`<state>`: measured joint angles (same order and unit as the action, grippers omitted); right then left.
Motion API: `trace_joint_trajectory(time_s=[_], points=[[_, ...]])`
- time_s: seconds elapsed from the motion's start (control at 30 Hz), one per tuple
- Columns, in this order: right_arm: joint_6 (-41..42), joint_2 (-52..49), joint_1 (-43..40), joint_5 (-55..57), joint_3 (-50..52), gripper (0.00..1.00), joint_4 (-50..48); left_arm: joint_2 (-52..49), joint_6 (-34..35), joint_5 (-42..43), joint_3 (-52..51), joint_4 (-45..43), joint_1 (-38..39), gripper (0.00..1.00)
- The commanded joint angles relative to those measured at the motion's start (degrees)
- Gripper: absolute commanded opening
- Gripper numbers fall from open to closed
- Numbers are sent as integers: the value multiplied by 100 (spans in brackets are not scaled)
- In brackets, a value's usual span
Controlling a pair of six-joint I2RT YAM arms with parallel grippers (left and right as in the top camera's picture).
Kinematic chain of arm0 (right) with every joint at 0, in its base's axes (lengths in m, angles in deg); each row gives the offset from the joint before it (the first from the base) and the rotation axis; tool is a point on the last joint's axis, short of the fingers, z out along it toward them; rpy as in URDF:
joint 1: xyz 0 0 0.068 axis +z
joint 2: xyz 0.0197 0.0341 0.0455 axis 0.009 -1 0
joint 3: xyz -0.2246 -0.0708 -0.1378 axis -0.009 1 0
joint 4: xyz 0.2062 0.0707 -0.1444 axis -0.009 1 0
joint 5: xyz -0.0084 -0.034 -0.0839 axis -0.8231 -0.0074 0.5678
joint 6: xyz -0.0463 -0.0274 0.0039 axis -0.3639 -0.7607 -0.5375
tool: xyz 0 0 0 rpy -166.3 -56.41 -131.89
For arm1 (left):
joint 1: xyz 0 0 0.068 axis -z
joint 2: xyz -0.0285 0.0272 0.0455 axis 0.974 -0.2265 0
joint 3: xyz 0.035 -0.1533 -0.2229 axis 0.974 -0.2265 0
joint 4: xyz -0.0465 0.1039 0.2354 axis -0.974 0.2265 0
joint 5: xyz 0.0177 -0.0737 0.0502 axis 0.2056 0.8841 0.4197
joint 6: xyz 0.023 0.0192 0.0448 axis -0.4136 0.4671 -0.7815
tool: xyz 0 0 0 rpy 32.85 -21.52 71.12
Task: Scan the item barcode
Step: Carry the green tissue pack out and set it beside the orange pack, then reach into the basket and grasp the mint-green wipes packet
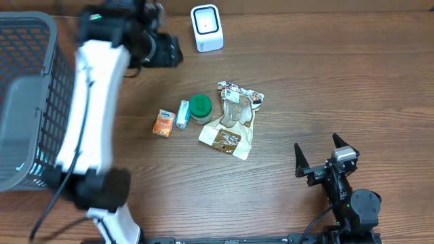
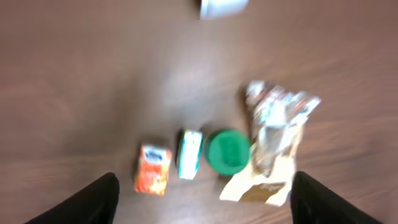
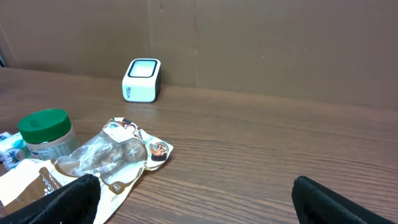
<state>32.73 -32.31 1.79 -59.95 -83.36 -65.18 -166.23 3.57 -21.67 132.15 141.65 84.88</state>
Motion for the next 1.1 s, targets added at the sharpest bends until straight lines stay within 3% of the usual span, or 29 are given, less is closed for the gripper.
trace_joint_trajectory(time_s=[0.0, 0.1, 0.27, 0.43, 0.57, 1.07], points=[[-9, 68, 24, -28, -4, 100, -17, 940, 284, -271, 332, 28, -409, 78], [-7, 68, 24, -31, -4, 100, -17, 1497, 448, -726, 332, 129, -946, 82], [-7, 68, 24, -31, -4, 100, -17, 1886, 588, -1115, 330, 516, -2310, 97], [-7, 68, 24, -31, -4, 100, -20, 1751, 721, -1012, 184, 841, -3786, 99], [-7, 68, 24, -31, -4, 100, -17, 1631, 968, -887, -227, 752, -4524, 99], [-7, 68, 24, -28, -4, 100, -17, 1093, 748, -1084, -2251, -256, -5215, 97]])
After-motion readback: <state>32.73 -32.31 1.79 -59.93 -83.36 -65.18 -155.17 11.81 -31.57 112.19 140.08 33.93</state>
